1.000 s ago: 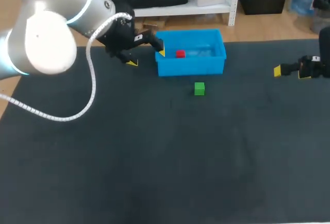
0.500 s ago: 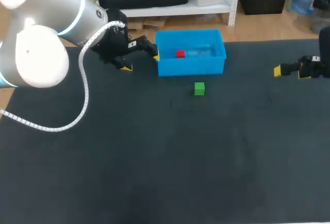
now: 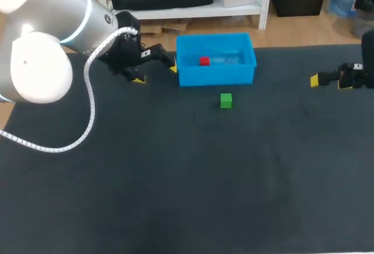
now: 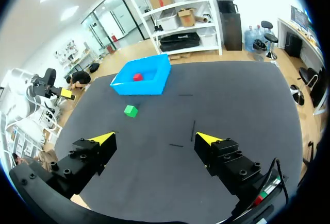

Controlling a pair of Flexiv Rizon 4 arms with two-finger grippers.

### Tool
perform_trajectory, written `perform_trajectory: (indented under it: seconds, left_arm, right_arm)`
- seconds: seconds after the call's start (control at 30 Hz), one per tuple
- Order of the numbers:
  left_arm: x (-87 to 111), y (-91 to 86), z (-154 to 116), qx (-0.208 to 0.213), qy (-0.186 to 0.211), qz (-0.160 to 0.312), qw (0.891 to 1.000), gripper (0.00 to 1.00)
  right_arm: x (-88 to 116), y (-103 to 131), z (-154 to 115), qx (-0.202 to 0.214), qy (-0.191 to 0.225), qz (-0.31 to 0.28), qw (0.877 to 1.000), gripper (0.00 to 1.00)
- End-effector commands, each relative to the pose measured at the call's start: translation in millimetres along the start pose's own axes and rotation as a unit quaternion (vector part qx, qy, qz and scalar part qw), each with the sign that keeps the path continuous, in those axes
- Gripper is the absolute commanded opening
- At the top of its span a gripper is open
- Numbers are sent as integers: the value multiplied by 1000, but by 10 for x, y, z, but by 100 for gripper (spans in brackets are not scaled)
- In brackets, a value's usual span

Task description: Use the left arm to pick the red cube and place it into the blue plastic box first, then use the right arm to grasp the green cube and put it into the same blue plastic box after the first action is fully finished.

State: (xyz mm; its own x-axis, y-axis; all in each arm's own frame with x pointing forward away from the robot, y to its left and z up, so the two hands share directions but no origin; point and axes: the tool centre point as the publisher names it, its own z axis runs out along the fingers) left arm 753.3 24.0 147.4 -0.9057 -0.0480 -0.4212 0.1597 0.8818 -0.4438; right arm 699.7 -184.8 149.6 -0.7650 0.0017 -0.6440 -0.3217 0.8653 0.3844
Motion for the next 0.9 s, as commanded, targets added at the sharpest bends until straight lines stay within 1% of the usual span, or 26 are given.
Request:
perform_trajectory:
  seconds: [0.03, 0.73, 0.9]
  left_arm:
    - [-2, -8, -6, -2, 0, -1, 1000, 100]
    - [-2, -8, -6, -2, 0, -1, 1000, 100]
    - [-2, -8, -6, -2, 0, -1, 1000, 100]
  right_arm:
    - [-3, -4, 2, 0, 1, 0, 1000, 100]
    - [-3, -4, 2, 0, 1, 0, 1000, 100]
    - [-31, -74, 68, -16, 13, -2, 1000, 100]
